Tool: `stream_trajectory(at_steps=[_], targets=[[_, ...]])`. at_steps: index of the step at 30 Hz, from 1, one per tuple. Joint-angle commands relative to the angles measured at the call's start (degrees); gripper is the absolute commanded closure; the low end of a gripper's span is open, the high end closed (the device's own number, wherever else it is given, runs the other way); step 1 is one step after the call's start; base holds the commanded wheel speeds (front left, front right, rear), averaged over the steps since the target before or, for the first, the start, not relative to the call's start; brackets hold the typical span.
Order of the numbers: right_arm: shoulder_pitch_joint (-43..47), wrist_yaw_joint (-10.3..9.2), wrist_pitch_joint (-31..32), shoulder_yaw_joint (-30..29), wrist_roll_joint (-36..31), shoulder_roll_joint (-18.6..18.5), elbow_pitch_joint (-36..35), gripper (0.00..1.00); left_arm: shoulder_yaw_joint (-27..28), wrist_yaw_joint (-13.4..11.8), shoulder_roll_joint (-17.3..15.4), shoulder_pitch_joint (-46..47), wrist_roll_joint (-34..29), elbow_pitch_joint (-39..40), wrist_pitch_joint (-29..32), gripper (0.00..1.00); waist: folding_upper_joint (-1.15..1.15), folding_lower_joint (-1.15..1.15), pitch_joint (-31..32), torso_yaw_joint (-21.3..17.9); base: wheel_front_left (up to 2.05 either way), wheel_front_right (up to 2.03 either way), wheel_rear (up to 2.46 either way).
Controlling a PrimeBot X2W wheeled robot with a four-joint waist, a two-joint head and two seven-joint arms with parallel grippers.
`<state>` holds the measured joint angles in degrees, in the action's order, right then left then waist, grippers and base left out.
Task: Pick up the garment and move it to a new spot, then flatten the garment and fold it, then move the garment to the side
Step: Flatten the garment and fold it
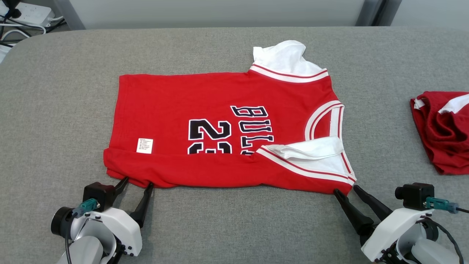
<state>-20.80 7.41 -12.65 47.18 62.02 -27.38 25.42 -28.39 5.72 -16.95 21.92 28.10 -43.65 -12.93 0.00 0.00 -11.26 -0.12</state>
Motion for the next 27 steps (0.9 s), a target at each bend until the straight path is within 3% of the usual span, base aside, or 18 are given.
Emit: stream_trajectory(at_steps=[1, 17, 19, 20, 21, 22, 23, 27], targets=[[0.9, 0.08, -1.2, 0.4, 0.4, -0.9, -0.3, 0.0, 1.9, -0.2, -1.6, 2.4, -0.3, 1.1, -1.1, 0.0, 0.0, 0.0, 0.0, 0.1, 0.0, 0.0, 0.0], [0.1, 0.08, -1.2, 1.5, 0.6, -0.4, -0.1, 0.0, -2.8, 1.5, -2.5, 4.3, 0.7, 0.4, 0.1, 0.0, 0.0, 0.0, -0.8, -0.5, 0.0, 0.0, 0.0], [0.0, 0.08, -1.2, 1.7, 0.6, -0.3, -0.2, 0.0, -3.2, 1.6, -2.8, 4.5, 1.0, -0.1, 0.3, 0.19, 0.0, 0.0, -0.9, -0.6, 0.0, 0.0, 0.0], [-0.1, 0.08, -1.2, 1.8, 0.6, -0.2, -0.3, 0.0, -3.4, 1.6, -2.8, 4.7, 1.1, -0.3, 0.4, 0.51, 0.0, 0.0, -1.0, -0.6, 0.0, 0.0, 0.0], [-0.1, 0.08, -1.2, 2.0, 0.7, -0.2, -0.3, 0.0, -3.5, 1.6, -2.8, 4.8, 1.2, -0.5, 0.4, 0.64, 0.0, 0.0, -1.1, -0.6, 0.0, 0.0, 0.0], [-0.1, 0.08, -1.3, 2.0, 0.9, -0.1, -0.5, 0.0, -3.7, 1.6, -2.8, 5.0, 1.3, -0.7, 0.3, 0.93, 0.0, 0.0, -1.1, -0.5, 0.0, 0.0, 0.0], [-0.1, 0.08, -1.3, 2.0, 1.1, -0.1, -0.6, 0.0, -3.8, 1.7, -2.8, 5.1, 1.4, -0.8, 0.2, 1.0, 0.0, 0.0, -1.1, -0.5, 0.0, 0.0, 0.0], [-0.3, 0.08, -1.6, 1.6, 0.6, -0.3, -0.5, 0.0, -4.3, 1.7, -2.8, 5.3, 1.7, -0.9, -0.1, 1.0, 0.0, 0.0, -1.3, -0.4, 0.0, 0.0, 0.0]])
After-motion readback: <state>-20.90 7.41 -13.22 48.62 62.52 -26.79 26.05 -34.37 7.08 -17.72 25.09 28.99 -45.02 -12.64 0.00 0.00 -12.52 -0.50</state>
